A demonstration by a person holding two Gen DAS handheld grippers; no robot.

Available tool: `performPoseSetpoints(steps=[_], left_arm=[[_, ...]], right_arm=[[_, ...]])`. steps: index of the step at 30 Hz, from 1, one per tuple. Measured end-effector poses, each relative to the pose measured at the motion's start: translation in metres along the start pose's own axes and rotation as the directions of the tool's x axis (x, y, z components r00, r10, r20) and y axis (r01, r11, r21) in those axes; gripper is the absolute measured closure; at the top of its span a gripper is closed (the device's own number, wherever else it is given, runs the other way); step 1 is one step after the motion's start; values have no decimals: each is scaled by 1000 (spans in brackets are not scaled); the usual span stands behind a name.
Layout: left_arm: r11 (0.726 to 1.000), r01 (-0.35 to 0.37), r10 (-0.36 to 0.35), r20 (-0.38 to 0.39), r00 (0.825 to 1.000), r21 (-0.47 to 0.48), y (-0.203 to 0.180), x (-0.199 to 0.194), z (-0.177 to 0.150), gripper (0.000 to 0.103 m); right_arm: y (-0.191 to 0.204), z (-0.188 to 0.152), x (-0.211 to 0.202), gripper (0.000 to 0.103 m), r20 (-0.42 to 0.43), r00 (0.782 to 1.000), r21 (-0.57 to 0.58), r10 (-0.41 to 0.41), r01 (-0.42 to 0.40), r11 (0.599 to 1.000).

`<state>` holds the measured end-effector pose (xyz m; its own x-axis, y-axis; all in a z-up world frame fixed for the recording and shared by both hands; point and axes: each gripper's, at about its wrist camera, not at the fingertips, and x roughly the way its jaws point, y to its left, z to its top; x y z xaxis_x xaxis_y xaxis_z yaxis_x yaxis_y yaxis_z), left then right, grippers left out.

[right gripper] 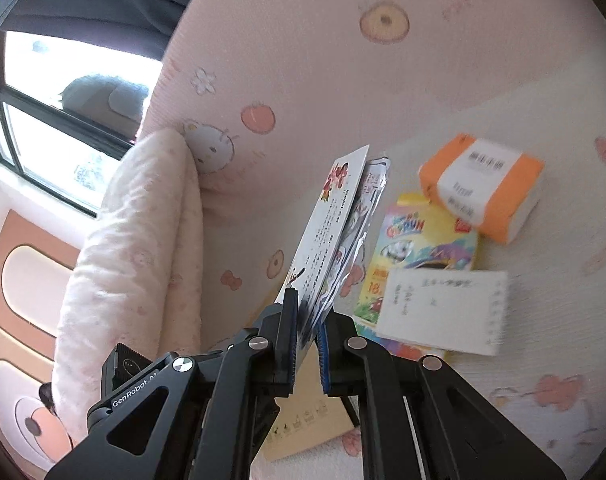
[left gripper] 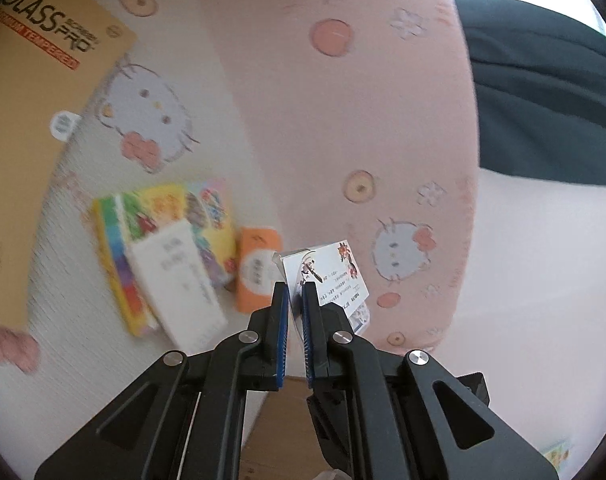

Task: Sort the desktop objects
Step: 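Lift the white card with the left gripper and pull it from the pile, then carry the held white card over the brown box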

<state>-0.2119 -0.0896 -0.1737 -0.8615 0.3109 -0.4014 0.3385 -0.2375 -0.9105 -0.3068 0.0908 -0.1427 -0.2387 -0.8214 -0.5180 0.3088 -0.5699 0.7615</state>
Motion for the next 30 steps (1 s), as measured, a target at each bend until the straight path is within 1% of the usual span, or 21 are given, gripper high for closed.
performPoseSetpoints(steps=[5, 9, 14, 17, 21, 24, 27, 30], left_arm=[[999, 31, -32, 26, 999, 29, -37, 3, -30, 95], [998, 50, -52, 30, 998, 46, -65, 11, -58, 95], [995, 60, -63, 40, 997, 78, -96, 22, -94, 95], [994, 70, -73, 31, 997, 87, -112, 33, -121, 95], [992, 73, -74, 5, 997, 100, -129, 48, -156, 95], [991, 65, -62, -24, 998, 116, -139, 55, -182, 95], [988, 58, -48, -73, 996, 143, -149, 62, -211, 95], [983, 52, -29, -129, 991, 176, -159, 69, -240, 95]], right_arm=[[2, 20, -52, 97, 31, 999, -43, 12, -11, 999], [0, 35, -88, 97, 53, 999, -71, 7, -3, 997], [-15, 49, -136, 97, 69, 997, -93, 17, -11, 996], [-27, 58, -166, 97, 84, 996, -97, 13, -5, 995], [-48, 64, -204, 97, 107, 994, -76, 10, -1, 997], [-62, 64, -234, 97, 127, 992, -62, -11, 19, 998], [-77, 58, -265, 97, 154, 987, -38, -42, 48, 998], [-94, 51, -295, 97, 185, 981, 15, -62, 60, 998]])
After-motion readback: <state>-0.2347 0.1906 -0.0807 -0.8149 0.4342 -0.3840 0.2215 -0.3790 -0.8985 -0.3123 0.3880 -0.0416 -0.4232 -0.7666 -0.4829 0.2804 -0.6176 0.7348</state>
